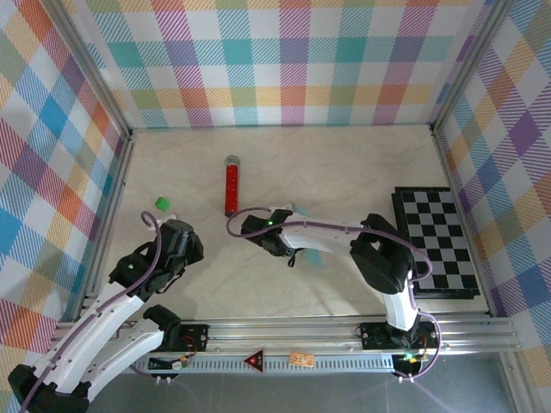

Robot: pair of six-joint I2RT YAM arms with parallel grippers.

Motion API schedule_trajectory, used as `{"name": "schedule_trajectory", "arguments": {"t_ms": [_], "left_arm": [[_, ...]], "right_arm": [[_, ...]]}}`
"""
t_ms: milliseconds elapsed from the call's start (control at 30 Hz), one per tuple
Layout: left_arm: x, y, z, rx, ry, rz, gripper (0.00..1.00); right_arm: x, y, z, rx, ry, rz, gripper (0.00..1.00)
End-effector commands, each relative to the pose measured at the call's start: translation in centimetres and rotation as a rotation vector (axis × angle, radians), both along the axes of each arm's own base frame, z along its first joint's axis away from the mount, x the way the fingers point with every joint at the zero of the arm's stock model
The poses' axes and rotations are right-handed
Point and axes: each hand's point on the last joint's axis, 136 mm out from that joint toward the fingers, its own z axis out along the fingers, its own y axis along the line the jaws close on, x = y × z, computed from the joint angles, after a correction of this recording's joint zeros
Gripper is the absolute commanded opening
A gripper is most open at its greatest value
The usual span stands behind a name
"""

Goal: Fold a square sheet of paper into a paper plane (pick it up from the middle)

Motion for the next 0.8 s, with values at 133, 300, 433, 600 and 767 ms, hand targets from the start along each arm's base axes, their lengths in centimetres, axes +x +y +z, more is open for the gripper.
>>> {"name": "schedule_trajectory", "arguments": {"t_ms": [133,300,433,600,767], "left_arm": [[1.1,1.8,1.5,0.064,-0.072,0.077,0.31],[2.2,0.6,1.3,0.017,-0.076,0.058,0.31],[2.8,-1.6,0.2,-0.03,-0.026,-0.014,0.31],[3.7,-5.2,-0.8,-0.135,-0.011,-0.152,0.31],[5.1,-11.0,-0.9,-0.373,-0.046,-0.33,0.34]], "right_arm": [[-1.0,6.2,-1.6,0.287,0.135,0.043,0.11],[-1.2,10.2,-1.9,0.583,0.259,0.067,0.19],[-1.3,13.3,0.8,0.846,0.299,0.17,0.48],[-0.5,11.0,4.0,1.012,0.243,0.15,0.58],[0.7,5.4,2.9,1.202,0.273,0.0,0.44]]}}
